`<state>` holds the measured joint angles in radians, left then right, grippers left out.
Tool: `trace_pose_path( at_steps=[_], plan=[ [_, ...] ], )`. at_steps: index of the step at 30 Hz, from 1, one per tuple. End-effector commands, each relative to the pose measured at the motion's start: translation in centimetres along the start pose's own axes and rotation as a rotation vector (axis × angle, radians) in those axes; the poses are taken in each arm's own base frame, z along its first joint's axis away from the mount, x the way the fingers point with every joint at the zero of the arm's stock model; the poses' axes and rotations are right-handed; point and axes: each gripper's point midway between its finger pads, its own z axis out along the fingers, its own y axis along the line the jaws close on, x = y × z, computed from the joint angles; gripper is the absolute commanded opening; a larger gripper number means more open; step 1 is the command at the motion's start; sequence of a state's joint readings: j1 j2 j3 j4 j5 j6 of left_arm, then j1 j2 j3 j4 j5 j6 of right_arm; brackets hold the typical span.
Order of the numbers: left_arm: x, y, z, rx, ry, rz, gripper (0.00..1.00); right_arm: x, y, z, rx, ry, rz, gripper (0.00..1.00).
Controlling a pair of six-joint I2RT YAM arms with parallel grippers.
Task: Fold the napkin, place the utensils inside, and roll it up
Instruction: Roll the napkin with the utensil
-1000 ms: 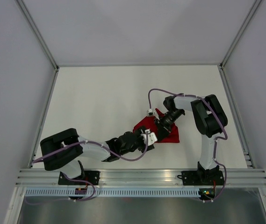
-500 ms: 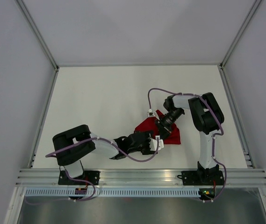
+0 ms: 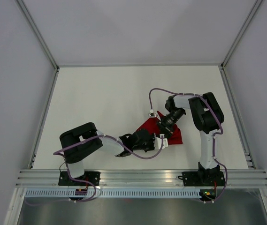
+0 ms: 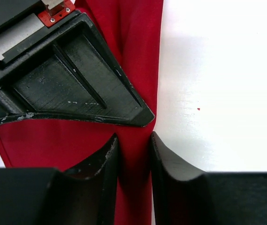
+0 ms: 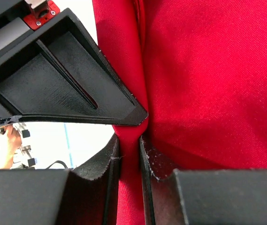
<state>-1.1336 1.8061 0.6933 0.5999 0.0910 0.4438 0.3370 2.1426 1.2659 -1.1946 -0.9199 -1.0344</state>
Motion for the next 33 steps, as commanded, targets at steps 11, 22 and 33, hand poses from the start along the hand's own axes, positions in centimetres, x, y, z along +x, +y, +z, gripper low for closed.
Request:
trace_pose_path(
  at_steps=[11, 22, 33],
  plan=[
    [3.6, -3.3, -0.6, 0.201, 0.085, -0.331, 0.02, -0.5, -3.2, -1.6, 0.186, 0.024, -0.193, 0.28],
    [3.4, -2.6, -0.8, 0.292, 0.008, -0.598, 0.02, -5.4, -0.5, -7.2, 0.483, -0.185, -0.371, 0.51],
    [4.9, -3.2, -1.0, 0.456, 0.019, -0.807, 0.02, -3.4, 1.0, -7.0, 0.682, -0.246, -0.621, 0.61]
  ],
)
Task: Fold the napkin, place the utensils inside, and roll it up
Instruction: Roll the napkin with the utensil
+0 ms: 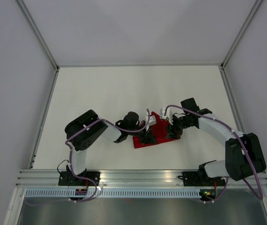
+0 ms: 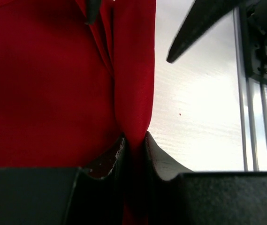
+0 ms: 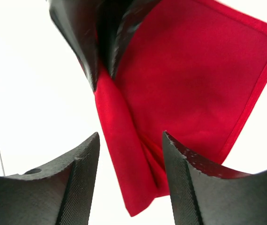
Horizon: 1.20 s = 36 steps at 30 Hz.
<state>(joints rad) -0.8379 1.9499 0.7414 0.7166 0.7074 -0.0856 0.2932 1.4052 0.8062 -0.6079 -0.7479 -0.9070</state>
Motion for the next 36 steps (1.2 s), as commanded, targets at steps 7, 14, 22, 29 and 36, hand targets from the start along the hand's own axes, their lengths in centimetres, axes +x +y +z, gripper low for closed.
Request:
trace_pose_path(
  at_steps=[7, 14, 22, 29, 36],
  plan=[
    [5.7, -0.7, -0.5, 0.088, 0.168, -0.242, 0.02, -0.6, 0.1, 2.0, 0.217, -0.023, -0.284, 0.67],
    [5.7, -0.6, -0.5, 0.094, 0.180, -0.269, 0.02, -0.1, 2.3, 4.4, 0.135, 0.020, -0.313, 0.67],
    [4.6, -0.5, -0.3, 0.099, 0.173, -0.267, 0.02, 1.6, 3.2, 5.4, 0.085, 0.068, -0.298, 0.63],
    [3.3, -0.5, -0.3, 0.098, 0.154, -0.259, 0.08, 2.7, 3.3, 5.8, 0.074, 0.099, -0.281, 0.46],
    [0.8, 0.0, -0.9, 0.037, 0.099, -0.225, 0.33, 3.7, 3.6, 6.1, 0.045, 0.138, -0.257, 0.19]
  ],
)
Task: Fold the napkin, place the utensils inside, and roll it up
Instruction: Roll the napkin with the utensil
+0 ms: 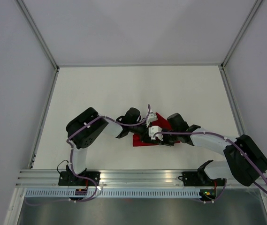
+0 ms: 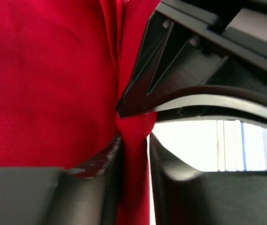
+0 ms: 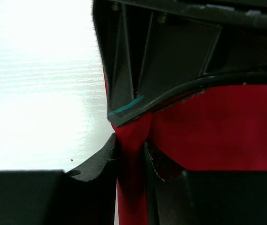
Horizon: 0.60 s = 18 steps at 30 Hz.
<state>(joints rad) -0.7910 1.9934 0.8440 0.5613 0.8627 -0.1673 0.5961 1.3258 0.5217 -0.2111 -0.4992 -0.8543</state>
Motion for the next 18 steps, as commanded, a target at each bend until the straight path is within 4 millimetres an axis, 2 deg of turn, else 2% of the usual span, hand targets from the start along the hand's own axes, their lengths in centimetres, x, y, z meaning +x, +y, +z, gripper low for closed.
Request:
trace_pose_path(
  at_steps=[1, 2, 8, 9, 11, 12, 14, 15, 16, 17, 18],
  plan=[
    [-0.4, 0.0, -1.0, -0.070, -0.004, -0.037, 0.37, 1.2, 0.8, 0.5, -0.039, 0.049, 0.025, 0.18],
    [-0.8, 0.0, -1.4, -0.078, -0.018, -0.032, 0.39, 1.3, 0.9, 0.6, -0.048, 0.052, 0.031, 0.15],
    [-4.1, -0.7, -3.2, -0.142, -0.109, 0.040, 0.48, 1.4, 1.6, 0.7, -0.125, 0.063, 0.065, 0.12],
    [-4.5, -0.2, -3.5, -0.176, -0.123, 0.044, 0.48, 1.0, 1.2, 0.7, -0.129, 0.056, 0.066, 0.11],
    [-5.2, 0.2, -4.4, -0.232, -0.155, 0.060, 0.49, 1.4, 1.7, 0.6, -0.179, 0.060, 0.106, 0.11],
    [-5.3, 0.4, -4.7, -0.255, -0.166, 0.064, 0.49, 1.0, 1.2, 0.6, -0.184, 0.049, 0.099, 0.11],
    [-4.8, 1.3, -5.6, -0.324, -0.184, 0.059, 0.50, 1.4, 1.5, 0.4, -0.229, 0.052, 0.147, 0.11],
    [-5.4, 1.2, -6.1, -0.345, -0.216, 0.078, 0.50, 1.1, 0.9, 0.3, -0.234, 0.044, 0.139, 0.11],
    [-5.4, 1.4, -6.4, -0.369, -0.230, 0.082, 0.50, 1.6, 1.4, 0.3, -0.273, 0.055, 0.174, 0.11],
    [-4.4, 2.2, -7.1, -0.423, -0.240, 0.072, 0.50, 1.6, 1.4, 0.3, -0.287, 0.054, 0.186, 0.11],
    [-5.2, 2.2, -7.7, -0.448, -0.282, 0.089, 0.51, 1.5, 1.0, 0.0, -0.297, 0.056, 0.203, 0.11]
  ],
)
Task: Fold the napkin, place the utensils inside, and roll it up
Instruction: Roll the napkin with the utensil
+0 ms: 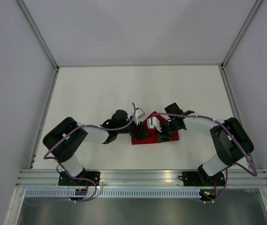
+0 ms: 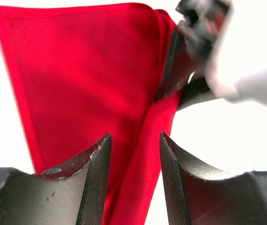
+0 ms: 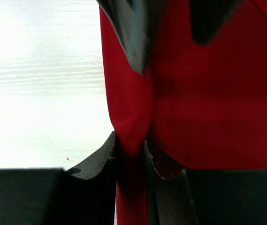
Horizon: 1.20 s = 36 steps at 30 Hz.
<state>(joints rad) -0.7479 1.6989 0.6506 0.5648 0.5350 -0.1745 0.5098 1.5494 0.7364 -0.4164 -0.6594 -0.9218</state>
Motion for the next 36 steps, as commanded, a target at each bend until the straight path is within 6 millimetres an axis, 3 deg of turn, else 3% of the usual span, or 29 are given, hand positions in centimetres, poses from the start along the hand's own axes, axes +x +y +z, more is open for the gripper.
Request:
trace_pose_path(
  at_steps=[1, 2, 3, 8, 12, 18, 19, 21, 22, 27, 36],
  plan=[
    [-2.5, 1.4, -1.5, -0.132, -0.153, 0.033, 0.51, 2.1, 1.7, -0.3, -0.121, 0.061, 0.097, 0.11],
    [-1.5, 2.1, -2.2, -0.183, -0.159, 0.023, 0.51, 2.4, 1.7, -0.1, -0.143, 0.065, 0.116, 0.11],
    [-3.1, 1.8, -2.8, -0.187, -0.238, 0.047, 0.51, 2.2, 1.4, -0.4, -0.152, 0.067, 0.130, 0.11],
    [-2.9, 2.0, -5.0, -0.275, -0.294, 0.124, 0.52, 3.0, 1.2, 0.1, -0.238, 0.092, 0.188, 0.11],
    [-3.1, 0.9, -5.0, -0.314, -0.270, 0.267, 0.55, 3.3, 0.6, 0.2, -0.281, 0.095, 0.238, 0.11],
    [-1.5, -1.6, -2.4, -0.294, -0.133, 0.524, 0.63, 3.4, 0.1, 0.4, -0.333, 0.091, 0.283, 0.11],
    [-1.7, -2.9, -1.4, -0.263, -0.123, 0.566, 0.63, 3.6, 0.1, 0.5, -0.342, 0.090, 0.292, 0.11],
    [-0.3, -2.4, -0.6, -0.290, -0.051, 0.650, 0.64, 3.5, -0.1, 0.3, -0.348, 0.089, 0.302, 0.11],
    [-0.4, -3.2, 0.1, -0.279, -0.051, 0.687, 0.66, 3.6, 0.0, 0.5, -0.359, 0.087, 0.307, 0.11],
    [0.5, -3.0, 2.1, -0.261, 0.015, 0.810, 0.69, 3.6, -0.2, 0.3, -0.364, 0.083, 0.318, 0.11],
    [4.5, -1.0, 4.1, -0.232, 0.178, 0.881, 0.67, 3.6, -0.2, 0.4, -0.386, 0.087, 0.326, 0.10]
  ],
)
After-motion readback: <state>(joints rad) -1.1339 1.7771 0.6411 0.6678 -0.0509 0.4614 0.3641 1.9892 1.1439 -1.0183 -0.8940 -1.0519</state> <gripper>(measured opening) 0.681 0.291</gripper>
